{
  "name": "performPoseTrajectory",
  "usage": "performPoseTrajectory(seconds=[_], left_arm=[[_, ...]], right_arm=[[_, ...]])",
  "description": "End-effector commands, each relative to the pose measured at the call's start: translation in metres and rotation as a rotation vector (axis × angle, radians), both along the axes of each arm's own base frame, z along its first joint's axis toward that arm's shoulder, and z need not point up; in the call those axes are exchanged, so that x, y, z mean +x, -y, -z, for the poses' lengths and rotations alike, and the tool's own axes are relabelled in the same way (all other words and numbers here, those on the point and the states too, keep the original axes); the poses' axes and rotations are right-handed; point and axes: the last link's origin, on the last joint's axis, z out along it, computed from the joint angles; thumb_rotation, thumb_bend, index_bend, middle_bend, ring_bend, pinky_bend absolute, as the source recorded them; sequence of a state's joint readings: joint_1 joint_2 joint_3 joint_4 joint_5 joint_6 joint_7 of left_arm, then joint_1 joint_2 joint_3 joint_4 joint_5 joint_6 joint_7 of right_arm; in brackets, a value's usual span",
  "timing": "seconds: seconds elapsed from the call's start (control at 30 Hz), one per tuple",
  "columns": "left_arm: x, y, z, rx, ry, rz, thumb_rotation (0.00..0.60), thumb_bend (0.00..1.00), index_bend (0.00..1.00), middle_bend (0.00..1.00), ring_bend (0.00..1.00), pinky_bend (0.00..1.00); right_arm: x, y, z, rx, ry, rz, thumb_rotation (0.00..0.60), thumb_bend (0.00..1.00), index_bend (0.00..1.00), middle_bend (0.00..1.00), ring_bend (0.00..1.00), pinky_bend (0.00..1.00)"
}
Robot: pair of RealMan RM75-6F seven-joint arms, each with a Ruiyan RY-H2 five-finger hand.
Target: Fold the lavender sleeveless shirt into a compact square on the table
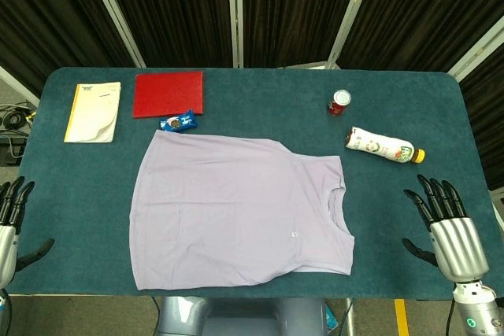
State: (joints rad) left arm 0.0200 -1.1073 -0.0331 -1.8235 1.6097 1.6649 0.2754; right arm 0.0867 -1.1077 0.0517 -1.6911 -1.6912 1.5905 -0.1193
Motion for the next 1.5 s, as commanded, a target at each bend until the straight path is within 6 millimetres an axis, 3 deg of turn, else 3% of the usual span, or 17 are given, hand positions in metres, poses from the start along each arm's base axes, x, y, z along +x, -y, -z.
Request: performPoseTrajectory(seconds=[0.03, 0.37, 0.63, 0.73, 1.03, 1.5], left_arm=[[0.000, 0.000, 0.000, 0.000, 0.000, -0.001, 0.600, 0.07, 0.00, 0.00, 0.00, 0.00], [0.000, -0.005, 0.004, -0.019, 0.000, -0.004, 0.600, 0.07, 0.00, 0.00, 0.00, 0.00], [-0.001, -0.008, 0.003, -0.012, 0.007, -0.017, 0.600, 0.07, 0.00, 0.00, 0.00, 0.00], [-0.003, -0.010, 0.004, -0.013, 0.003, -0.027, 0.600, 0.07, 0.00, 0.00, 0.00, 0.00], [-0.008, -0.016, 0.009, -0.030, -0.005, -0.056, 0.600, 0.07, 0.00, 0.00, 0.00, 0.00], [-0.009, -0.017, 0.011, -0.037, -0.007, -0.060, 0.600, 0.07, 0.00, 0.00, 0.00, 0.00]], right_arm=[[0.000, 0.000, 0.001, 0.005, -0.002, 0.001, 0.600, 0.00, 0.21, 0.00, 0.00, 0.00], [0.000, -0.004, 0.024, 0.207, -0.027, -0.008, 0.600, 0.00, 0.30, 0.00, 0.00, 0.00], [-0.001, -0.006, 0.073, 0.502, -0.086, -0.094, 0.600, 0.00, 0.45, 0.03, 0.00, 0.00], [-0.001, -0.004, 0.087, 0.562, -0.093, -0.131, 0.600, 0.05, 0.49, 0.07, 0.00, 0.00], [-0.006, 0.006, 0.120, 0.643, -0.154, -0.179, 0.600, 0.22, 0.49, 0.07, 0.00, 0.00], [-0.015, 0.002, 0.143, 0.686, -0.227, -0.198, 0.600, 0.23, 0.49, 0.08, 0.00, 0.00]])
